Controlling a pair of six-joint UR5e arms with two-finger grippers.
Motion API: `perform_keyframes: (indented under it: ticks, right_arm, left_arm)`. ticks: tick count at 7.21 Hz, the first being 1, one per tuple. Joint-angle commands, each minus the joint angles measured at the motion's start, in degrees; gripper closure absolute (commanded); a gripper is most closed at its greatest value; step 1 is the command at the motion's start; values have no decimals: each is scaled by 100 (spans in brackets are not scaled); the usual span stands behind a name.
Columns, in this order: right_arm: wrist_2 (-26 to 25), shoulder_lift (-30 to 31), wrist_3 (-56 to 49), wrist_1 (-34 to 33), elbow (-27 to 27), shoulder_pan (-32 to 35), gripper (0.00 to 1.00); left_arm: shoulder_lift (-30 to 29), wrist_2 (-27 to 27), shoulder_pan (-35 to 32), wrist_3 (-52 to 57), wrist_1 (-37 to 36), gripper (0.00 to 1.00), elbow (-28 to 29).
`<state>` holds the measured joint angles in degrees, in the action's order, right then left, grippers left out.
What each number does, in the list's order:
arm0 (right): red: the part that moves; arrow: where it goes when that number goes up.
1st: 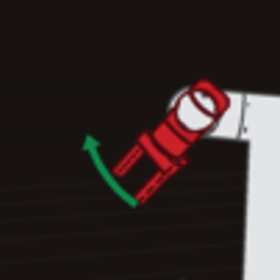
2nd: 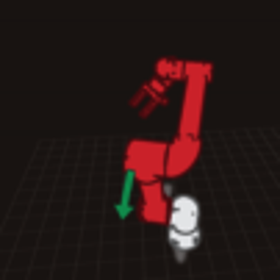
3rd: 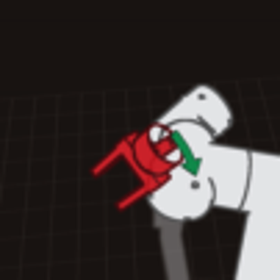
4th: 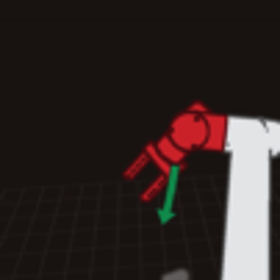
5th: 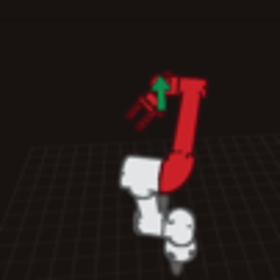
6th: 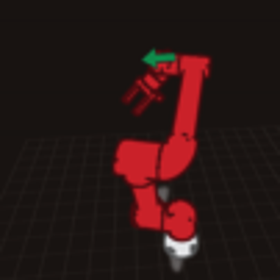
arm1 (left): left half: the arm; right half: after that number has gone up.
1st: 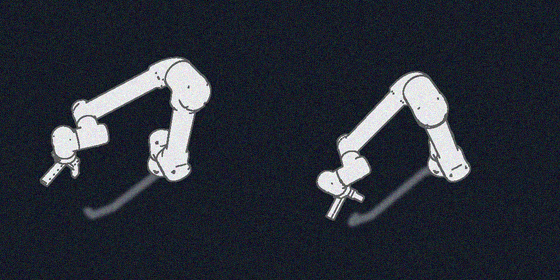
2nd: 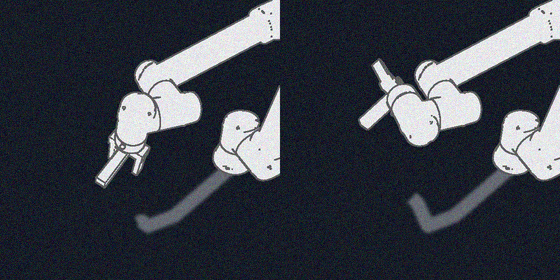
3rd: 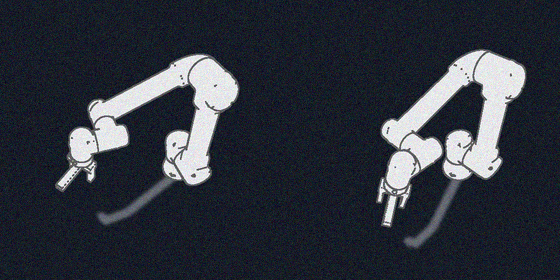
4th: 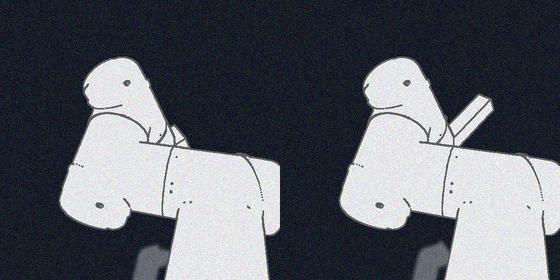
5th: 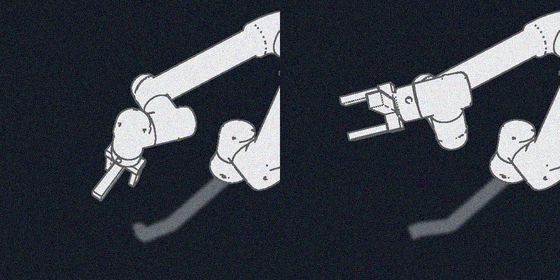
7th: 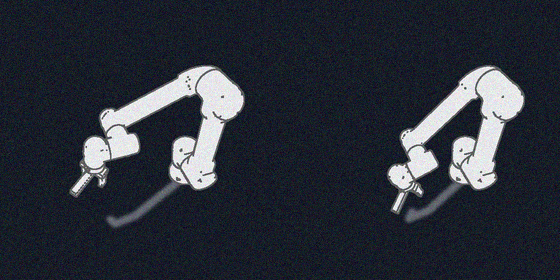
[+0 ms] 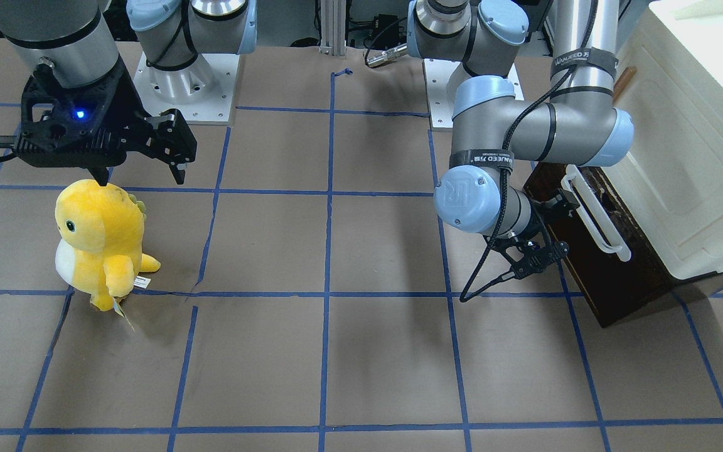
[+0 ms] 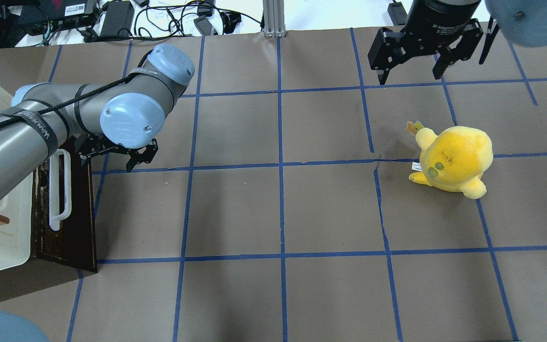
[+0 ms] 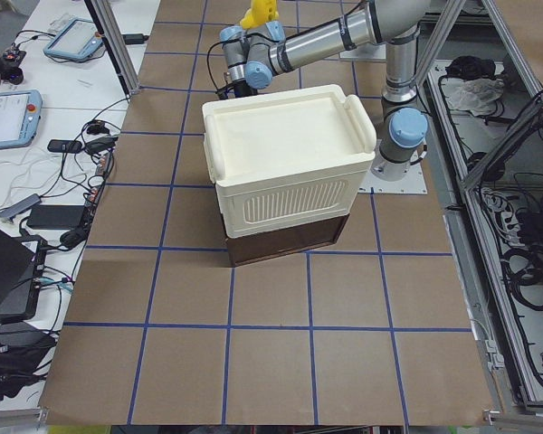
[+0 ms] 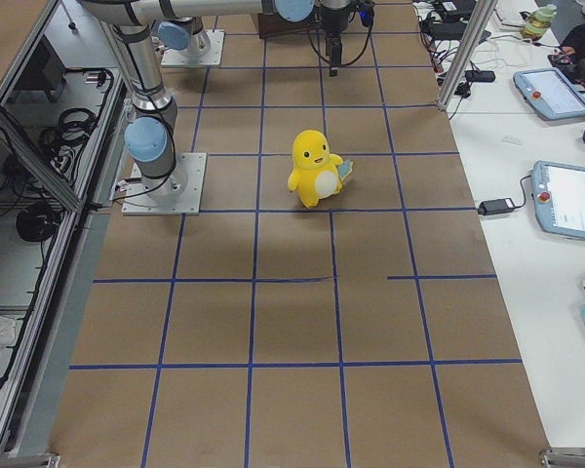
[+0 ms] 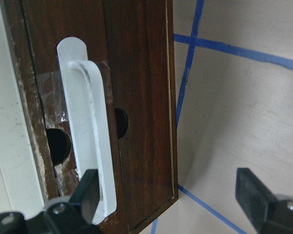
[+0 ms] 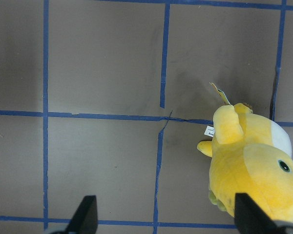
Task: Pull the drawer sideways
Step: 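Move the left gripper down to the white drawer handle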
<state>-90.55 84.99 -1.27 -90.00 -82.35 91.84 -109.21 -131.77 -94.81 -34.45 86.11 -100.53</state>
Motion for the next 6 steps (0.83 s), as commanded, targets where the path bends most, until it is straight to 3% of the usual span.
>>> perform_keyframes:
  ticks: [1,5,6]
  right_arm:
    - [2,0,4,0,0,0,0]
    - [2,0,4,0,0,0,0]
    - [2,0,4,0,0,0,0]
  left_arm:
    - [-38,-217,24,-422,19,0,-142]
    - [-38,-288,524,-501,125,0,-195]
    - [14,-288,525,-545,125,21,-291]
